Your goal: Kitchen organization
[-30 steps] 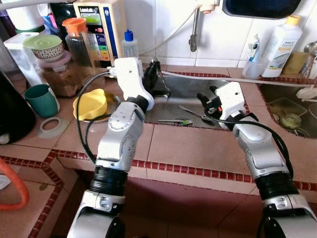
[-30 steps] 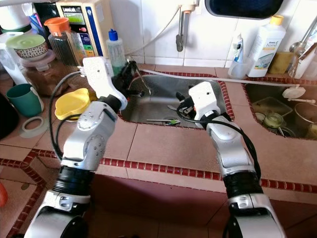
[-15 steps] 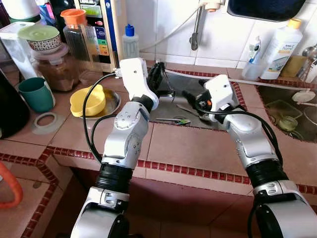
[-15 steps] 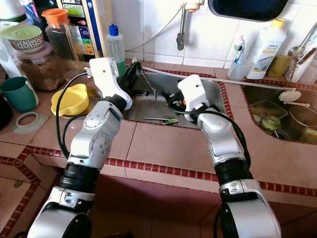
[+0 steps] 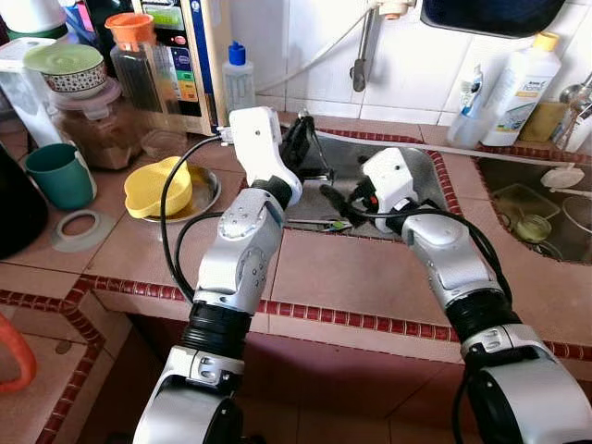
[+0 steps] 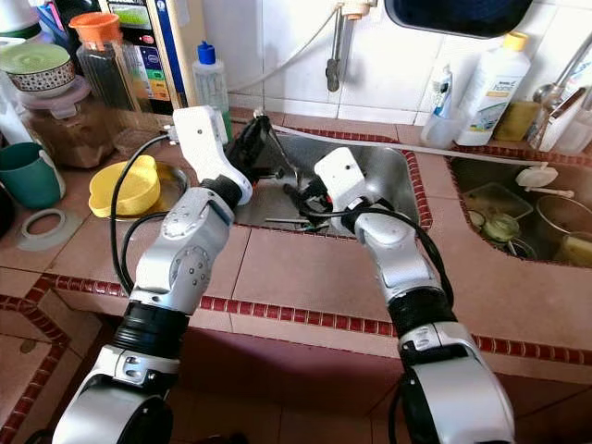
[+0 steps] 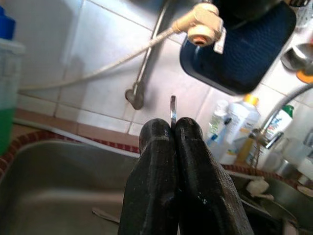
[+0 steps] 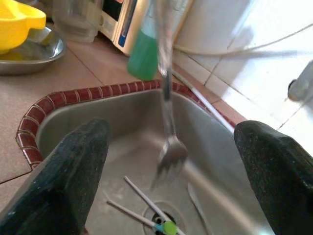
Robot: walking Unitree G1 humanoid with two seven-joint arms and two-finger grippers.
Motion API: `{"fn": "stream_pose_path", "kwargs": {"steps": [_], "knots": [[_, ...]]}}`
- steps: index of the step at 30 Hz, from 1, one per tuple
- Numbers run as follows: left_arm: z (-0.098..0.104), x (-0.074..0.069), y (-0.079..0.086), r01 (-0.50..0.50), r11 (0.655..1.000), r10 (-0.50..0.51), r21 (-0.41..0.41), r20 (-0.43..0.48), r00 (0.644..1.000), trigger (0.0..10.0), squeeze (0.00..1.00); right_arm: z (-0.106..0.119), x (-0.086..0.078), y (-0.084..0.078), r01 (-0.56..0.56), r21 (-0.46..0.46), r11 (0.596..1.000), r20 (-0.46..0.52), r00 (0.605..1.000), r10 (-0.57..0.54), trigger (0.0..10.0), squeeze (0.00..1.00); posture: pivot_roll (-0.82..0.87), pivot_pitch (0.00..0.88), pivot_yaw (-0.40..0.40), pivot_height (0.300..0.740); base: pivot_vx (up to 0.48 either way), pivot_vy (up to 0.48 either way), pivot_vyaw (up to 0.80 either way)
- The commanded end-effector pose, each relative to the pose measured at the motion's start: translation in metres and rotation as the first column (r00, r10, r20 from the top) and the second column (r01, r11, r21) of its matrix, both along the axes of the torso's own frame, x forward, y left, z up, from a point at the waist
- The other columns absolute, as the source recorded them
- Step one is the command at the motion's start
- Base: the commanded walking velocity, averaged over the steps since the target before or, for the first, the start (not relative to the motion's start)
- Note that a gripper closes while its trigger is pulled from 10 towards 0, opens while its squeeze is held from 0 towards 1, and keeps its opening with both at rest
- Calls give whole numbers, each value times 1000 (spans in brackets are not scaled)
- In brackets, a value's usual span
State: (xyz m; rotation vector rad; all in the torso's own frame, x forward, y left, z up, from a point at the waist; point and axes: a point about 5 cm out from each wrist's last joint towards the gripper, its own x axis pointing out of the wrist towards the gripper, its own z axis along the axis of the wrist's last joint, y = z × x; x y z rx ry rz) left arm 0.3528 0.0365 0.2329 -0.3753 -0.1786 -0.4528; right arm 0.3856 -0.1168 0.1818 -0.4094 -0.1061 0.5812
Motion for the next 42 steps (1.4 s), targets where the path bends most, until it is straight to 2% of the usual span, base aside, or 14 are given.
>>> {"fn": "stream_pose_path", "kwargs": {"steps": [1,2,6,12,13,14,16,17,34,42], "knots": [[26,-14,-37,105,991,-101,-87,46,994,10000,0,5,3,2,6,-23,1000,31,999,-5,10000,192,4,50,-11,740,0,0,0],[25,-16,-39,111,990,-108,-87,42,993,10000,0,6,3,2,13,-27,1000,41,999,-12,10000,0,4,50,-11,740,0,0,0],[24,-23,-46,140,985,-138,-97,25,990,10000,0,8,7,4,36,-34,999,58,998,-34,10000,0,10,50,-10,740,0,0,0],[23,-32,-53,178,979,-178,-97,12,984,10000,0,9,12,2,134,-73,988,112,986,-125,10000,0,17,49,-9,740,0,0,0],[23,-33,-54,184,978,-184,-96,9,983,10000,0,10,13,1,154,-64,986,124,982,-146,9725,0,19,50,-9,740,0,0,0],[23,-34,-54,186,978,-186,-95,8,983,10000,0,11,13,1,162,-53,985,125,980,-154,6392,0,19,50,-9,740,0,0,0],[23,-35,-55,188,978,-188,-95,5,982,10000,0,12,14,0,167,-40,985,122,979,-161,6392,0,19,50,-9,740,0,0,0],[22,-35,-55,189,978,-190,-94,1,982,10000,0,11,14,0,168,-42,985,125,979,-162,0,0,19,50,-10,740,0,0,0],[21,-37,-56,193,977,-196,-87,-25,980,10000,0,6,15,-3,201,-42,979,125,973,-195,0,0,21,50,-16,740,0,0,0],[16,-42,-57,203,974,-210,-105,-60,976,10000,0,4,16,-10,233,-48,971,126,966,-226,0,0,23,49,-18,740,0,0,0]]}}
